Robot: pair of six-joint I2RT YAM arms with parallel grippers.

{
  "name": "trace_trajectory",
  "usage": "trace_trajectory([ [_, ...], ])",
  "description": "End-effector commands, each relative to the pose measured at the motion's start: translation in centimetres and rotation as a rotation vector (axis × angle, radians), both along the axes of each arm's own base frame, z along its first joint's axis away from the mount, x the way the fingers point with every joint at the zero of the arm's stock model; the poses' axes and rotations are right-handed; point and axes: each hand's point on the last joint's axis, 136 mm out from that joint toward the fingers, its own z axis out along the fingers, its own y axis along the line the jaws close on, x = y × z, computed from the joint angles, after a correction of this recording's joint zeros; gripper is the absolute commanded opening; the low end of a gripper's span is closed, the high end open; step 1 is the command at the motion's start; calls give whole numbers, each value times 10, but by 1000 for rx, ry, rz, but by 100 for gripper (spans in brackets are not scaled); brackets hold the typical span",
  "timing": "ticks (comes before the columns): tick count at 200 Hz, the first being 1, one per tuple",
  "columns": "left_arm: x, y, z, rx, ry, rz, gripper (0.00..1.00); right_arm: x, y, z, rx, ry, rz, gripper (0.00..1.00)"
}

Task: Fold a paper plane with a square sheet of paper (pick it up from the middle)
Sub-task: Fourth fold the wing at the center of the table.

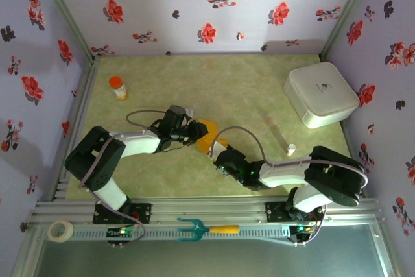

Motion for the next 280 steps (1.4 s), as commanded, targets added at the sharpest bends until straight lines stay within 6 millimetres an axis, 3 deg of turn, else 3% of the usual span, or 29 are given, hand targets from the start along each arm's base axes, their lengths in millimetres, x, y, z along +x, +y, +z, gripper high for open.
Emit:
trace_trajectory([
  [1, 5, -3, 3, -8, -13, -18, 22, 9, 7, 9, 33, -39, -41, 41],
  [140, 6, -4, 5, -9, -14, -13, 20, 7, 11, 3, 73, -1, -59, 24],
  [280, 8, 14, 16, 58, -68, 40, 43, 6, 13, -7, 140, 83, -80, 11],
])
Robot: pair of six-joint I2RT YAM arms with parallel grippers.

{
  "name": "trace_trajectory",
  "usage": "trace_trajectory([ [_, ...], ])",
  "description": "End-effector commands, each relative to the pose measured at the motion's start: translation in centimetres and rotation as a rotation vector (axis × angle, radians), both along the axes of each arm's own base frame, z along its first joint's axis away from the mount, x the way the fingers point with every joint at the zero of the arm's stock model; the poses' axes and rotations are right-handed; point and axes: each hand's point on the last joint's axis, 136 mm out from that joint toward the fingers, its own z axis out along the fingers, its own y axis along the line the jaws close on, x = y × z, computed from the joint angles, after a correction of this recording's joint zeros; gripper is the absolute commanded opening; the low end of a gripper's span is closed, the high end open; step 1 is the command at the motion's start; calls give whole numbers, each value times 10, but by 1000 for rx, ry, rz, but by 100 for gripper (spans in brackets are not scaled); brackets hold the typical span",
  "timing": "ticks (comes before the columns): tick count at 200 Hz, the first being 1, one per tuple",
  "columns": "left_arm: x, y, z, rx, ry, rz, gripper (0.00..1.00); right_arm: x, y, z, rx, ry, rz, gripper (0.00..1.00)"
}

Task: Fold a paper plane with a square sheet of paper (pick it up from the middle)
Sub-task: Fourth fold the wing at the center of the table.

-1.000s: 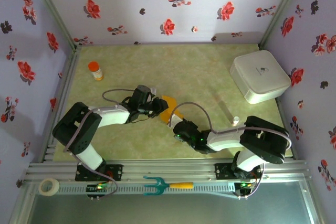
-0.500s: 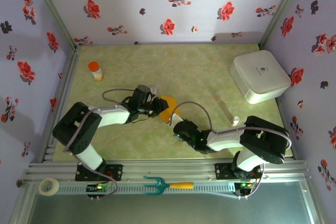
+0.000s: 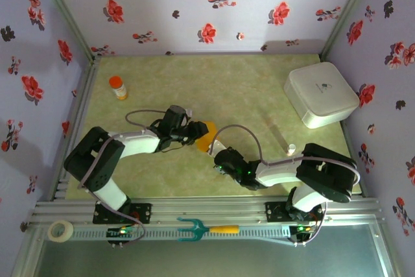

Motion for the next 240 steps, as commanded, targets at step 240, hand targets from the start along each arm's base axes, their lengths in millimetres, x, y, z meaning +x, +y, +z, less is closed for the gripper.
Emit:
trace_trajectory([
  [240, 7, 42, 30, 99, -115, 122, 55, 10, 18, -7, 490, 430, -99, 2],
])
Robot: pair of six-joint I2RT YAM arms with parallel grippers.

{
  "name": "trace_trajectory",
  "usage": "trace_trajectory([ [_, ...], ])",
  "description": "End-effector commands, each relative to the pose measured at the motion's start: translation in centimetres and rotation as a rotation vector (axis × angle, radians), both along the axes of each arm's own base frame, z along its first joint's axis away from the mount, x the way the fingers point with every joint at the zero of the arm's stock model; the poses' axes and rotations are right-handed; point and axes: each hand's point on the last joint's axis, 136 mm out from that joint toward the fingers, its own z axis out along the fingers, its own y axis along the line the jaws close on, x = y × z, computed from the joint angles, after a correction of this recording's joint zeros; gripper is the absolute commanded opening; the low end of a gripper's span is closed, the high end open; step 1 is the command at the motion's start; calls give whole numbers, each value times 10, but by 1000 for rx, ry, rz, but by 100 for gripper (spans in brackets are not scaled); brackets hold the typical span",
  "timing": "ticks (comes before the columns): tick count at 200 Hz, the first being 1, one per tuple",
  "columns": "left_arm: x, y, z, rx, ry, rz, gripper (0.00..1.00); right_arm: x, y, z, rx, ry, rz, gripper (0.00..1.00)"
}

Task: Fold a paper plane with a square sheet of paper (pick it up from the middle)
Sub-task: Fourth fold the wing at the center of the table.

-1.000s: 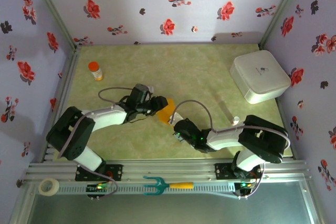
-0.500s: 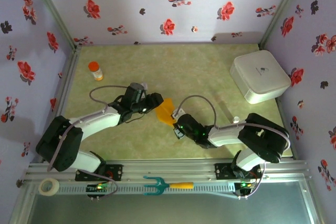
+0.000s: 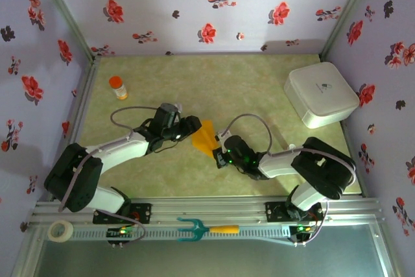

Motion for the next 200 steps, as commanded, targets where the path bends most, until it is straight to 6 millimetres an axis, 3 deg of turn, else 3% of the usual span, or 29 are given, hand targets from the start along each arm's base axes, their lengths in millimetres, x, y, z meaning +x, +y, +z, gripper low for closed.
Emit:
trace_trajectory([
  [1, 1, 6, -6, 15, 6, 17, 55, -3, 1, -4, 52, 57, -4, 2],
  [111, 0, 4, -13, 3, 28, 23, 54, -2, -3, -22, 107, 179, -42, 2],
  [200, -1, 1, -20, -4, 43, 14, 47, 12, 4, -5, 440, 398, -64, 2],
])
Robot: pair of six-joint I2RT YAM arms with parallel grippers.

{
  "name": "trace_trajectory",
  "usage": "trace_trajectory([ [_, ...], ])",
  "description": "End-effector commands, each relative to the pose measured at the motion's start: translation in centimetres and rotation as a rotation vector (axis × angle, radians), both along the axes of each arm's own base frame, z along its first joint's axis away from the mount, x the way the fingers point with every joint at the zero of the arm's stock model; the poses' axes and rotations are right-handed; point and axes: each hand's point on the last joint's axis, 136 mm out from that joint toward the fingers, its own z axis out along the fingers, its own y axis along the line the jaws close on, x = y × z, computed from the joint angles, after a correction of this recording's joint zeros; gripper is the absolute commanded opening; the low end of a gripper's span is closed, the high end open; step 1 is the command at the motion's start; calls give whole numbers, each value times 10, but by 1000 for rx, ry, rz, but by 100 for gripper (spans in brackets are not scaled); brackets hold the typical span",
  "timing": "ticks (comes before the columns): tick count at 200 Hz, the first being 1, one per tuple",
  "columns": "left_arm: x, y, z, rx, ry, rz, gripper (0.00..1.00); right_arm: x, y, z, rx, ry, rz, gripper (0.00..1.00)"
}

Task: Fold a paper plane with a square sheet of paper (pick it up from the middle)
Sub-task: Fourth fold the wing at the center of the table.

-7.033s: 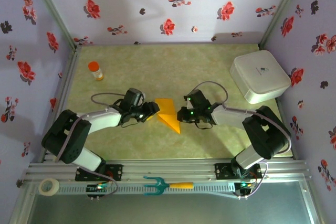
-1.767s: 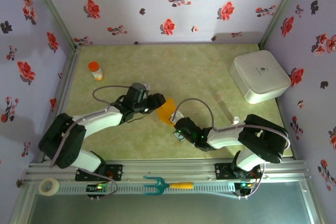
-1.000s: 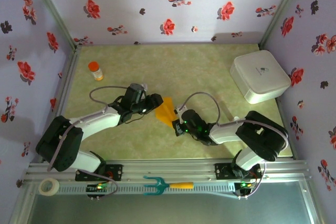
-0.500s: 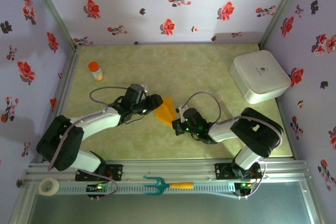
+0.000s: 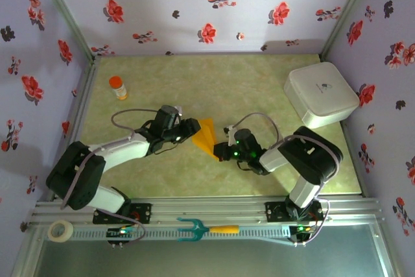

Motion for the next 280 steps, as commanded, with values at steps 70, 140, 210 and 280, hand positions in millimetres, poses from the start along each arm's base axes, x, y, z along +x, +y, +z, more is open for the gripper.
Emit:
trace_trajectory([
  [70, 2, -18, -12, -35, 32, -55, 30, 5, -8, -8, 84, 148, -49, 3],
  [140, 9, -52, -24, -66, 60, -153, 8, 6, -12, -7, 58, 167, -63, 4],
  [210, 11, -61, -43, -59, 90, -159, 8, 5, -13, -10, 60, 199, -78, 3],
  [280, 13, -61, -52, -45, 109, -150, 9, 4, -15, -15, 31, 228, -83, 3],
])
